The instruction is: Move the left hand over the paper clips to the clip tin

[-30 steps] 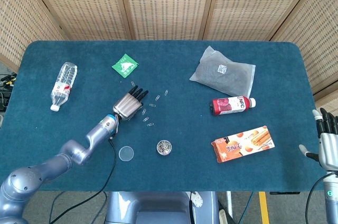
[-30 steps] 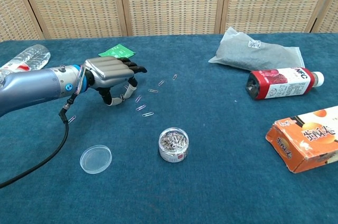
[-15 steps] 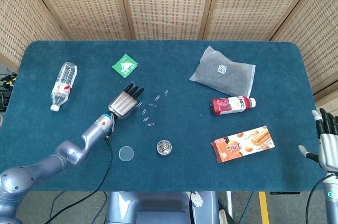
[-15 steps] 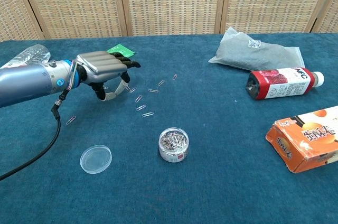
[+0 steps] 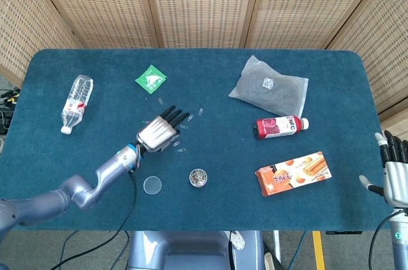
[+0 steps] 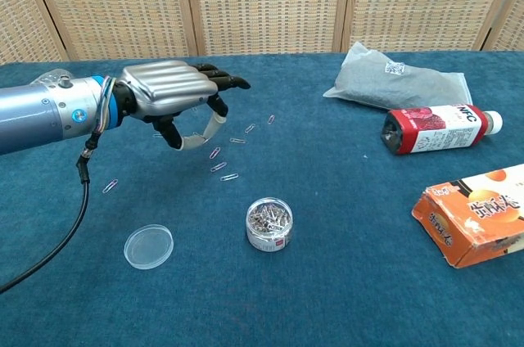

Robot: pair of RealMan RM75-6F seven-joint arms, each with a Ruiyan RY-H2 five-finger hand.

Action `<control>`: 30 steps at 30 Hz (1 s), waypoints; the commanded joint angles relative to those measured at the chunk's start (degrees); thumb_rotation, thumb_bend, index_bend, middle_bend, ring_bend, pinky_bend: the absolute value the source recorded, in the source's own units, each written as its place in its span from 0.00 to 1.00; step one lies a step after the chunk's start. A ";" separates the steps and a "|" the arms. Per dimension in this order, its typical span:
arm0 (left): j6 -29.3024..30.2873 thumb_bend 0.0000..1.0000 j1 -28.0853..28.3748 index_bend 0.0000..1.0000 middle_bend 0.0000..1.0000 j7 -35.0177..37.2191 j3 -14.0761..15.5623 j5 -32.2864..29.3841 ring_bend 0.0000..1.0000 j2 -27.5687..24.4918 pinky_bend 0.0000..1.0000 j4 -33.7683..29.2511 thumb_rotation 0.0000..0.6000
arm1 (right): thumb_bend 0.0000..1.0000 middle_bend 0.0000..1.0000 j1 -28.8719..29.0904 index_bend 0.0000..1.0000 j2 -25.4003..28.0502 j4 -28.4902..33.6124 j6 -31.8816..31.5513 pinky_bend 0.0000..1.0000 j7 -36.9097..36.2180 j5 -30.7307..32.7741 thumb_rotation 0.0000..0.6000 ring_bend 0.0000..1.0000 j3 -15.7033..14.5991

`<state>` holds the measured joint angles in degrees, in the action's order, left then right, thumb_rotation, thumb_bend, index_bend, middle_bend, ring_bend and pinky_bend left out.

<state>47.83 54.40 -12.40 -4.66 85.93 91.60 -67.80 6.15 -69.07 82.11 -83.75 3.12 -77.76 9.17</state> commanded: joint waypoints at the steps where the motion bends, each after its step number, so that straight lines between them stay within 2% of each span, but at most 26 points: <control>1: 3.59 0.44 -0.23 0.72 0.00 2.28 2.78 5.85 0.00 -3.63 0.00 -7.50 1.00 | 0.00 0.00 0.04 0.00 -0.03 -0.06 0.16 0.00 0.01 0.15 1.00 0.00 0.02; 5: 3.66 0.44 0.32 0.72 0.00 2.55 4.48 8.70 0.00 -4.20 0.00 -12.15 1.00 | 0.00 0.00 0.08 0.00 -0.12 -0.05 0.22 0.00 0.19 0.13 1.00 0.00 -0.02; 9: 2.92 0.44 0.57 0.72 0.00 1.81 5.07 9.16 0.00 -3.38 0.00 -12.99 1.00 | 0.00 0.00 0.06 0.00 -0.13 -0.09 0.24 0.00 0.22 0.19 1.00 0.00 -0.03; 24: -0.49 0.44 1.91 0.72 0.00 -1.12 2.82 5.27 0.00 3.06 0.00 -8.82 1.00 | 0.00 0.00 0.07 0.00 -0.08 -0.45 0.31 0.00 -0.25 -0.04 1.00 0.00 -0.15; 25: -0.67 0.44 2.03 0.70 0.00 -1.17 2.77 5.14 0.00 3.41 0.00 -8.56 1.00 | 0.00 0.00 0.07 0.00 -0.09 -0.43 0.30 0.00 -0.25 -0.08 1.00 0.00 -0.18; 27: -0.85 0.44 2.12 0.59 0.00 -0.79 2.74 4.91 0.00 4.02 0.00 -8.25 1.00 | 0.00 0.00 0.05 0.00 -0.07 -0.42 0.26 0.00 -0.31 -0.06 1.00 0.00 -0.15; 29: -0.80 0.36 2.05 0.38 0.00 -0.22 2.67 4.60 0.00 4.33 0.00 -8.16 1.00 | 0.00 0.00 0.03 0.00 -0.06 -0.42 0.21 0.00 -0.36 -0.06 1.00 0.00 -0.13; 30: -0.77 0.32 2.03 0.31 0.00 -0.03 2.64 4.52 0.00 4.42 0.00 -8.10 1.00 | 0.00 0.00 0.01 0.00 -0.05 -0.42 0.19 0.00 -0.39 -0.05 1.00 0.00 -0.12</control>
<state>47.05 56.45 -12.57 -1.97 90.56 95.90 -75.97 6.16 -69.12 81.68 -83.57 2.73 -77.81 9.04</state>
